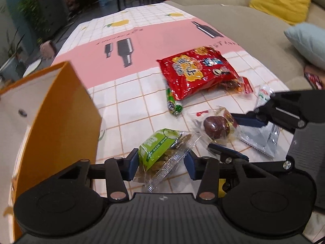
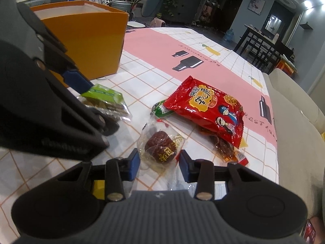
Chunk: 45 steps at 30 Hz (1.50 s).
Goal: Organize snacks
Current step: 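Grasp the clear red-date pack with the right gripper while the left grasps the green-label pack, then carry both packs over the box and open both grippers to drop them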
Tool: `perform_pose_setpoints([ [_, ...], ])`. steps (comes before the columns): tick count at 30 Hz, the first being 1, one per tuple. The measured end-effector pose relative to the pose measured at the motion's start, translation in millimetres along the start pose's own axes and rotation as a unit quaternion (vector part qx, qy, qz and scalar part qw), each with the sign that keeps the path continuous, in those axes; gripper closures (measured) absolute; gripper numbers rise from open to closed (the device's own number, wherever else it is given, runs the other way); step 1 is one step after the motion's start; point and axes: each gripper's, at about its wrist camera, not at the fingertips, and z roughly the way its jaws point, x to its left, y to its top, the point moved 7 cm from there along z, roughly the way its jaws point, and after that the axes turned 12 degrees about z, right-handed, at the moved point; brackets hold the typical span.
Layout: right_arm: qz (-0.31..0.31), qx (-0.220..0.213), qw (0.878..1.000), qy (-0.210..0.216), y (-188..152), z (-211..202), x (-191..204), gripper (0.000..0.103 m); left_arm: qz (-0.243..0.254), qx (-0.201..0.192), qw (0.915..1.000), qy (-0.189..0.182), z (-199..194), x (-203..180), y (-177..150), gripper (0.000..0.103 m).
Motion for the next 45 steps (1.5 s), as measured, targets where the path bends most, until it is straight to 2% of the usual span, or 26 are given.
perform_pose_setpoints([
  [13,0.057,0.029,0.998,0.003,-3,-27,-8,0.066,-0.082,-0.009,0.9966,-0.005,-36,12,-11,0.05],
  [20,0.076,0.027,0.997,0.02,-1,-51,-4,0.066,-0.085,-0.023,0.9961,-0.003,-65,11,-8,0.05],
  [32,0.086,-0.008,0.995,0.046,22,-96,8,0.067,-0.084,-0.053,0.995,0.004,-120,20,-2,0.05],
  [39,0.082,-0.032,0.993,0.073,41,-114,28,0.067,-0.102,-0.073,0.9921,0.0,-152,41,-3,0.05],
  [45,0.067,-0.048,0.992,0.1,62,-125,52,0.067,-0.1,-0.078,0.9918,0.013,-174,70,-5,0.05],
])
